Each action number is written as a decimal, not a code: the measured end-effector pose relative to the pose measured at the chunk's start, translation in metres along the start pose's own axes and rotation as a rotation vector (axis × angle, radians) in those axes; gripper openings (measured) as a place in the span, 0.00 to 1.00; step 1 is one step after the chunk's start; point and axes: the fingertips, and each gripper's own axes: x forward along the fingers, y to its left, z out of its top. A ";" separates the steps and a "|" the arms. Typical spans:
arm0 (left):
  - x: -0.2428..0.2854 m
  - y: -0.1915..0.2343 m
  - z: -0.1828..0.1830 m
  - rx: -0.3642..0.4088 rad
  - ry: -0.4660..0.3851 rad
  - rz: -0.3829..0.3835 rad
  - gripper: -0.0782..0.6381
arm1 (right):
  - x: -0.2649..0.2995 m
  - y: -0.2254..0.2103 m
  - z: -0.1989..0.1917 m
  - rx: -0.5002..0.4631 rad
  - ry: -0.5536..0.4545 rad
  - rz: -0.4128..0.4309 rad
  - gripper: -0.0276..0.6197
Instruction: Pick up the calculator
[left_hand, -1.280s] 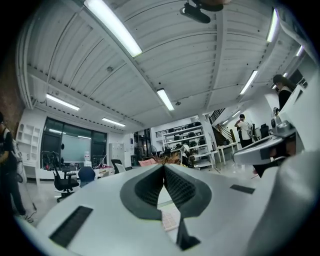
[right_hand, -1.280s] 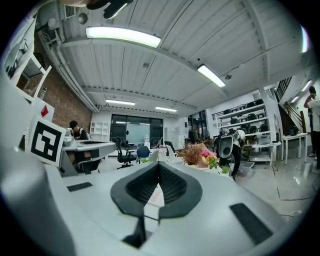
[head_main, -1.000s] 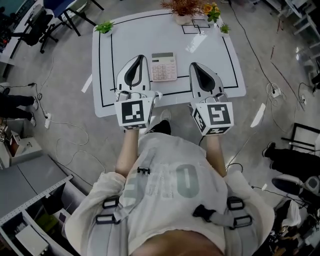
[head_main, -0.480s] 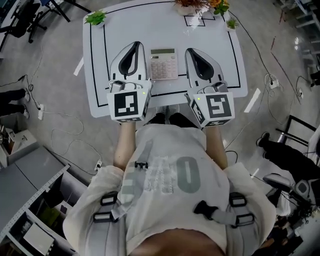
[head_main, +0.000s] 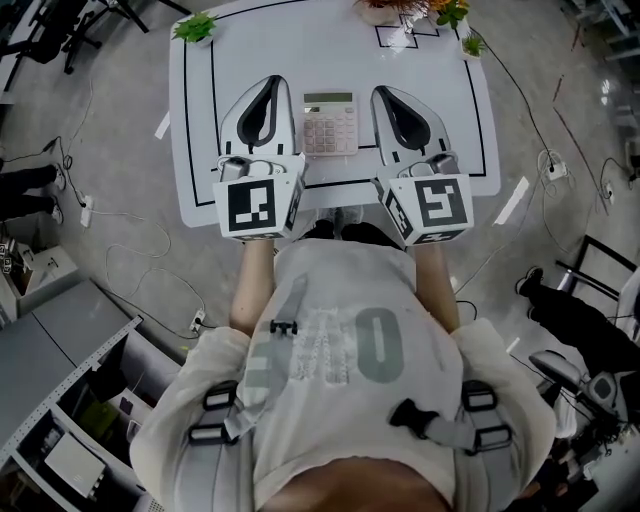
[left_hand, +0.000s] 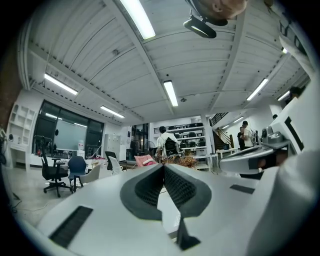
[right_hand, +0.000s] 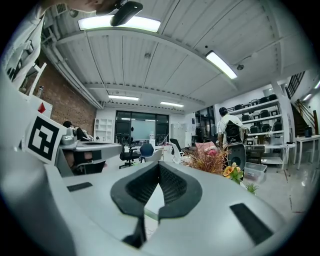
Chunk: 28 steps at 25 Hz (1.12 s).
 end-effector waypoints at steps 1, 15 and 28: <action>0.001 0.000 -0.001 0.000 -0.003 0.001 0.14 | 0.000 -0.001 0.000 -0.001 -0.001 0.000 0.05; 0.015 -0.008 0.012 -0.105 -0.061 -0.093 0.63 | -0.001 -0.011 -0.001 0.002 -0.006 0.001 0.05; 0.038 0.003 -0.018 -0.165 0.054 -0.146 0.63 | 0.008 -0.014 -0.008 0.019 0.020 0.013 0.05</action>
